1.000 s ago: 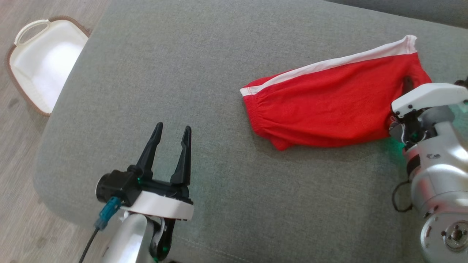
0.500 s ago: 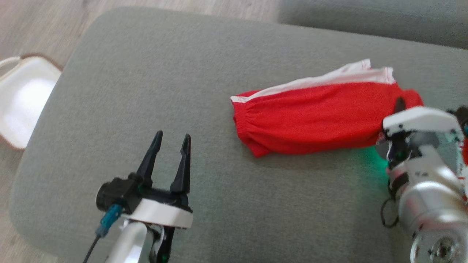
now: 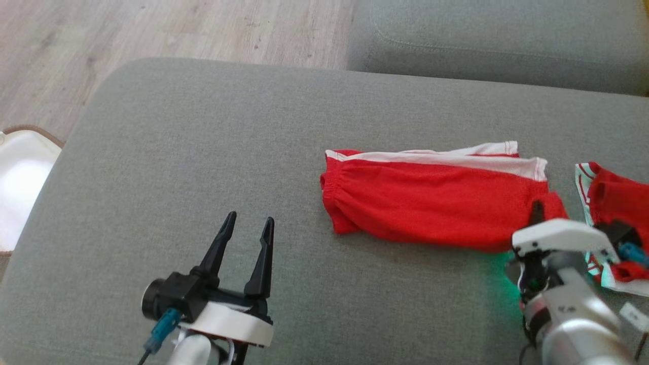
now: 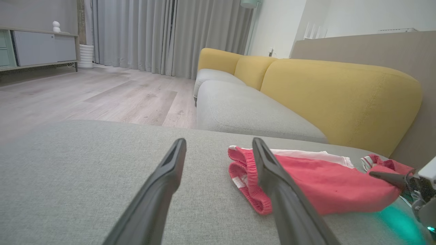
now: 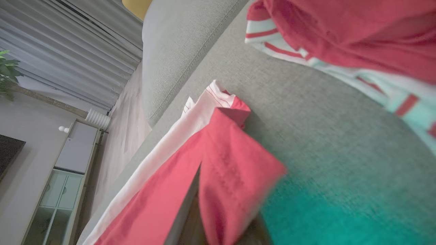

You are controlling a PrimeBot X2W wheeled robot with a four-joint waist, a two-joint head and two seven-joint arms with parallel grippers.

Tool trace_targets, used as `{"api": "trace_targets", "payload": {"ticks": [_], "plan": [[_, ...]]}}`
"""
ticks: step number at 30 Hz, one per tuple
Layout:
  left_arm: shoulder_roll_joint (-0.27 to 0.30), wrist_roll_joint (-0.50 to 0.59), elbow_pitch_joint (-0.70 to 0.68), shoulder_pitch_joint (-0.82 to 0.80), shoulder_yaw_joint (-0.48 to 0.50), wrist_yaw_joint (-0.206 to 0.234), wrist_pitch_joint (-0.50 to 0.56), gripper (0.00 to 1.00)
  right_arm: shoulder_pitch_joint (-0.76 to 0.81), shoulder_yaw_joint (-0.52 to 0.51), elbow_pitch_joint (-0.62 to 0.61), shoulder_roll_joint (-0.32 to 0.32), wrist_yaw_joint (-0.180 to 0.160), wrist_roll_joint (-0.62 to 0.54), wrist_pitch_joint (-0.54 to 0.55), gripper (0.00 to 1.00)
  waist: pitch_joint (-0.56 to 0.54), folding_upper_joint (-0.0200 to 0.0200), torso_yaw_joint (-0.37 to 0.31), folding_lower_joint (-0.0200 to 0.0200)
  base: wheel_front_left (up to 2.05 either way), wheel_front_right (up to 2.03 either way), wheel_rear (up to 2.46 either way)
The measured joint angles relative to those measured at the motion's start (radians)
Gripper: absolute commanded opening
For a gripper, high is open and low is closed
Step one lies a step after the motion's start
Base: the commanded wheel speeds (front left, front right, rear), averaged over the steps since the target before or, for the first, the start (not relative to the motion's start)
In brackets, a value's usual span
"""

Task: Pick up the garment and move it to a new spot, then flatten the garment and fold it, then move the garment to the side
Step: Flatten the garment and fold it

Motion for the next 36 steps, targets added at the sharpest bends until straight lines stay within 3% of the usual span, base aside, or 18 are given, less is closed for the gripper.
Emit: {"api": "trace_targets", "payload": {"ticks": [9, 14, 19, 27, 36], "plan": [[0.001, 0.013, -0.002, 0.038, 0.003, 0.000, 0.000, 1.00, 0.049, 0.050, -0.022, 0.005, 0.000, 0.052, -0.039, 0.00, -0.006, 0.0000, 0.017, 0.0001, 0.00, 0.00, 0.00], [0.001, 0.013, -0.003, 0.037, 0.003, -0.001, 0.000, 1.00, 0.044, 0.029, -0.035, 0.005, 0.000, 0.018, -0.042, 0.00, 0.006, 0.0000, 0.025, 0.0001, 0.00, 0.00, 0.00], [0.001, 0.013, -0.002, 0.034, -0.002, -0.001, 0.000, 1.00, 0.013, 0.019, -0.136, 0.005, 0.000, -0.026, -0.042, 0.00, 0.011, 0.0000, 0.043, 0.0002, 0.00, 0.00, 0.00], [0.002, 0.014, 0.001, 0.032, -0.005, -0.008, 0.000, 1.00, -0.006, 0.312, -0.271, 0.005, 0.000, 0.074, -0.042, 0.00, -0.008, 0.0000, 0.107, 0.0002, 0.00, 0.00, 0.00], [0.005, 0.020, 0.006, 0.034, 0.000, -0.008, 0.000, 1.00, 0.020, 0.596, -0.319, 0.005, 0.000, 0.168, -0.039, 0.00, -0.030, 0.0000, 0.177, 0.0001, 0.00, 0.00, 0.00]]}}
